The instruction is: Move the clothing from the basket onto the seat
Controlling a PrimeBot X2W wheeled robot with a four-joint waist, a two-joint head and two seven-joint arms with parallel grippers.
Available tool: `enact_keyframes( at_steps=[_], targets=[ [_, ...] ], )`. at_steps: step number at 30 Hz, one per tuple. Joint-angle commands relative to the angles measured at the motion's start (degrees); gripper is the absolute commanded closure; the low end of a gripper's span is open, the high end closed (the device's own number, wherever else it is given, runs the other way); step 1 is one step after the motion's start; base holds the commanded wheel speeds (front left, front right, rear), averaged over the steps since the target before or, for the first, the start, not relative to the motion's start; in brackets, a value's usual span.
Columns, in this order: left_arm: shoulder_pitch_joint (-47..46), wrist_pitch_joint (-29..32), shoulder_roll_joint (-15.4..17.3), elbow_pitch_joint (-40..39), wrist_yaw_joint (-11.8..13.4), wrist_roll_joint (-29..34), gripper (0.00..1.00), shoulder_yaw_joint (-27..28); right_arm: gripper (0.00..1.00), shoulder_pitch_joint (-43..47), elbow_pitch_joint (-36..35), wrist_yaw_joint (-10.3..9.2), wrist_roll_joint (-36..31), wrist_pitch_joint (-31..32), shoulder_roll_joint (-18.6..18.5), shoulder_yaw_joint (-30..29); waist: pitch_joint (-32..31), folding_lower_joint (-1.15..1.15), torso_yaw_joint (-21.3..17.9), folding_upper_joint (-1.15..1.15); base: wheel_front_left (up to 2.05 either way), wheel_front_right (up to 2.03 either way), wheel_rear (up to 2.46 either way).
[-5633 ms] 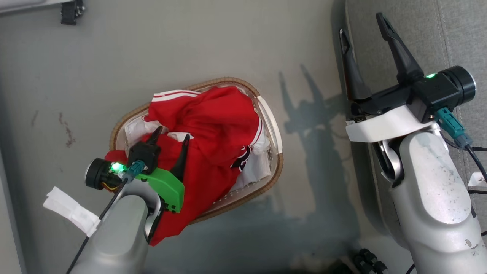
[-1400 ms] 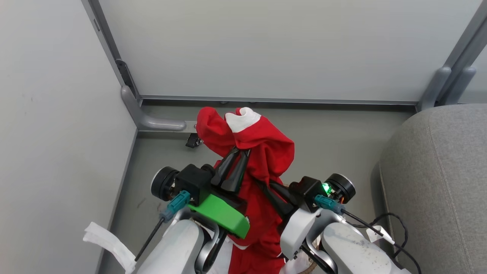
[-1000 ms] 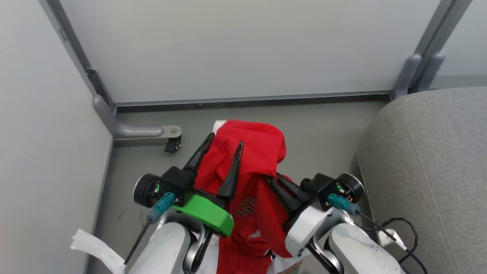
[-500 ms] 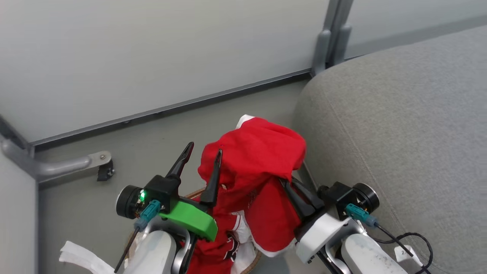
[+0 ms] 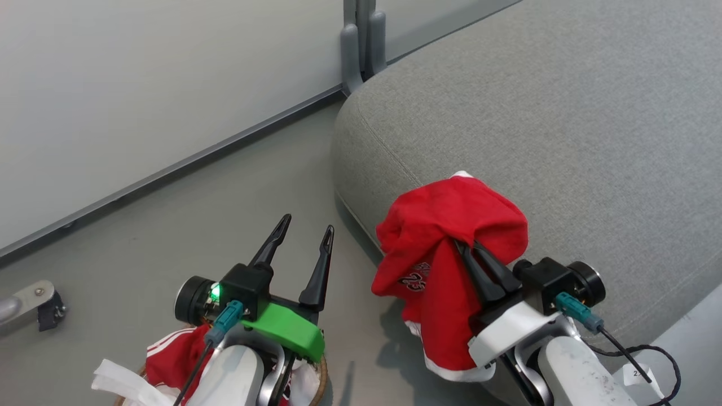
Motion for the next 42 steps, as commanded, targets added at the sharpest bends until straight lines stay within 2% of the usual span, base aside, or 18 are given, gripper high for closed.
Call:
enact_keyframes(
  at_steps=[1, 8, 17, 25, 30, 33, 34, 35, 36, 37, 38, 42],
  targets=[
    [-0.7, 0.0, 0.6, -0.2, -0.1, 0.4, 0.00, -0.2, 1.00, -0.9, -0.6, -0.06, -0.7, -0.3, 0.0, -0.8, 3.3, 0.00, -2.8, -0.01, 0.00, 0.00, 0.00],
    [-3.4, 0.0, 2.3, -1.4, -0.1, 0.2, 0.00, -2.7, 1.00, -7.4, -1.9, -0.06, -6.2, -0.3, -0.3, -8.3, 9.6, 0.00, -1.1, -0.01, 0.00, 0.00, 0.00],
    [-9.1, 0.0, 6.7, -4.1, -0.1, -1.1, 0.00, -7.2, 1.00, -23.5, 1.0, -0.07, -13.1, -0.3, -6.2, -18.0, 20.8, 0.00, 3.7, -0.01, 0.00, 0.00, 0.00],
    [-15.0, 0.0, 10.1, -6.4, -0.1, -2.7, 0.00, -11.0, 1.00, -38.7, 10.4, -0.08, -18.6, -0.3, -12.1, -25.4, 30.2, 0.00, 9.2, -0.01, 0.00, 0.00, 0.00],
    [-16.7, 0.0, 10.6, -6.8, -0.1, -3.5, 0.00, -11.4, 1.00, -42.5, 16.4, -0.07, -23.2, -0.3, -12.4, -31.0, 32.7, 0.00, 11.7, -0.01, 0.00, 0.00, 0.00],
    [-17.0, 0.0, 10.4, -6.4, -0.1, -3.6, 0.00, -11.4, 1.00, -42.1, 19.3, -0.07, -25.1, -0.3, -11.3, -35.5, 33.0, 0.00, 12.5, -0.01, 0.00, 0.00, 0.00],
    [-17.0, 0.0, 10.3, -6.3, -0.1, -3.7, 0.00, -11.4, 0.93, -41.4, 19.5, -0.08, -25.5, -0.3, -10.6, -37.8, 33.0, 0.00, 12.7, -0.01, 0.00, 0.00, 0.00],
    [-17.0, 0.0, 10.3, -6.1, -0.1, -3.7, 0.00, -11.4, 0.70, -40.4, 19.8, -0.07, -26.0, -0.3, -10.0, -39.0, 32.9, 0.00, 12.8, -0.01, 0.00, 0.00, 0.00],
    [-16.9, 0.0, 10.2, -5.9, -0.1, -3.8, 0.00, -11.3, 0.53, -38.9, 20.2, -0.07, -26.7, -0.3, -9.3, -40.4, 32.7, 0.00, 12.9, -0.01, 0.00, 0.00, 0.00],
    [-16.8, 0.0, 10.1, -5.8, -0.1, -3.9, 0.00, -11.1, 0.07, -37.9, 20.1, -0.07, -26.9, -0.2, -8.7, -41.8, 32.4, 0.00, 12.8, -0.01, 0.00, 0.00, 0.00],
    [-16.4, 0.0, 10.0, -5.7, -0.1, -3.9, 0.00, -11.0, 0.00, -36.7, 19.8, -0.08, -27.2, -0.2, -7.9, -43.5, 31.9, 0.00, 12.7, -0.01, 0.00, 0.00, 0.00],
    [-15.2, 0.0, 9.8, -5.3, -0.1, -3.8, 0.00, -10.6, 0.00, -31.4, 19.1, -0.07, -27.5, -0.2, -5.7, -46.8, 29.9, 0.00, 12.0, -0.01, 0.00, 0.00, 0.00]
  ],
)
